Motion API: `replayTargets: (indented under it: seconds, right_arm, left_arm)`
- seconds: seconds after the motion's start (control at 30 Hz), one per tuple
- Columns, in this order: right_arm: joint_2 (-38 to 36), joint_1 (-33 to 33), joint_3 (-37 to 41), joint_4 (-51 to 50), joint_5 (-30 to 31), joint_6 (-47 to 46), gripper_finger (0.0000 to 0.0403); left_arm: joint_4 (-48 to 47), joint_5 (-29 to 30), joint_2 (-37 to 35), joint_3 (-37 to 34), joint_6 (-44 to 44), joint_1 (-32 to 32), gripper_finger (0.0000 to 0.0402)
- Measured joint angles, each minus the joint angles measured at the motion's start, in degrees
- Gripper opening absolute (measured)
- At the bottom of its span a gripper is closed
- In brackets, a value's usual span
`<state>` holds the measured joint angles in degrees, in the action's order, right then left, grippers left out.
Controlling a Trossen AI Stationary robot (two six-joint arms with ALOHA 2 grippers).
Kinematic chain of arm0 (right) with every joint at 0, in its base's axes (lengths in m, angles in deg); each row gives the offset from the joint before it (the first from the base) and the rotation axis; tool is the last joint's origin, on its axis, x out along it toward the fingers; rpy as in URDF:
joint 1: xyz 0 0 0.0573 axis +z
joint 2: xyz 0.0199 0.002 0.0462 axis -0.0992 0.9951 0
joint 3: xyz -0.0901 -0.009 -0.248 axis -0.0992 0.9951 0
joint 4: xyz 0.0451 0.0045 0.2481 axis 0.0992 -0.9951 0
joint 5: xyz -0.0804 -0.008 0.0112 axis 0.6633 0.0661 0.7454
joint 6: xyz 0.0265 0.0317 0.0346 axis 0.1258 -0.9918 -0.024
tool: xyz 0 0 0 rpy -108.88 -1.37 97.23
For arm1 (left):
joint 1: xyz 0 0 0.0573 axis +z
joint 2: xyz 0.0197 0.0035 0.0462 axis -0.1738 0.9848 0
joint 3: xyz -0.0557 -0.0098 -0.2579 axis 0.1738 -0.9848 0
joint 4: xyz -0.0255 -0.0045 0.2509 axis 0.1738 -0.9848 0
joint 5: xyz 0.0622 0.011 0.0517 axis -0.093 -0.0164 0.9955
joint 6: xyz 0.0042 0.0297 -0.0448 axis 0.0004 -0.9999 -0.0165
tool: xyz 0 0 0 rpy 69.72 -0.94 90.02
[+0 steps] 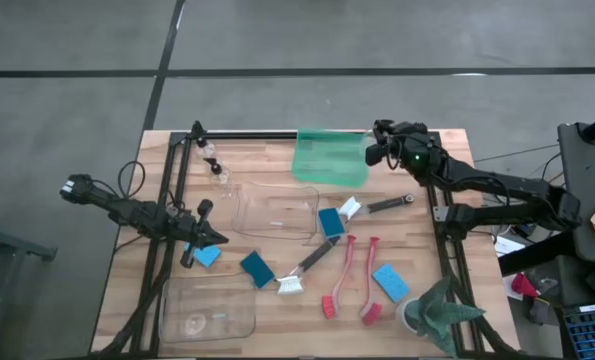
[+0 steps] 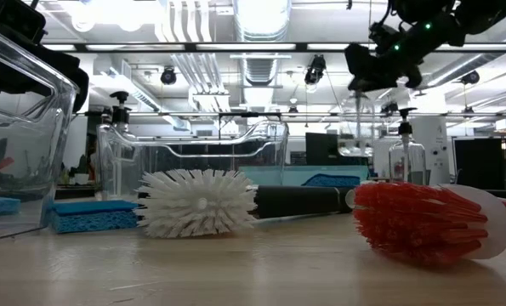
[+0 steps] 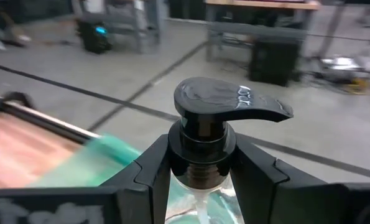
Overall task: Pick & Place Kitchen Sink Supplies
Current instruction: Put the transparent soap dispenser into the green bin
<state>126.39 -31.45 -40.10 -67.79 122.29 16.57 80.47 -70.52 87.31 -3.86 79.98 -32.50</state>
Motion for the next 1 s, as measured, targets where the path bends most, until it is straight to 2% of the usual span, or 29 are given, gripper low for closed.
replayTargets:
  seconds: [0.33, 0.7, 0.87, 1.0]
  right_arm:
    - [11.0, 0.0, -2.1, 13.7, -11.3, 0.8, 0.0132]
    - [29.2, -0.2, -14.9, 13.9, -13.9, 5.9, 0.0132]
    - [35.9, -0.9, -20.6, 14.2, -19.2, 6.3, 0.0132]
    - [40.2, -2.0, -24.0, 14.0, -19.9, 6.3, 0.0132]
  left_arm:
    - [0.0, 0.0, 0.0, 0.0, 0.0, 0.0, 0.0003]
    - [0.0, 0.0, 0.0, 0.0, 0.0, 0.0, 0.0003]
    - [0.0, 0.0, 0.0, 0.0, 0.0, 0.0, 0.0003]
    - [0.0, 0.0, 0.0, 0.0, 0.0, 0.0, 0.0003]
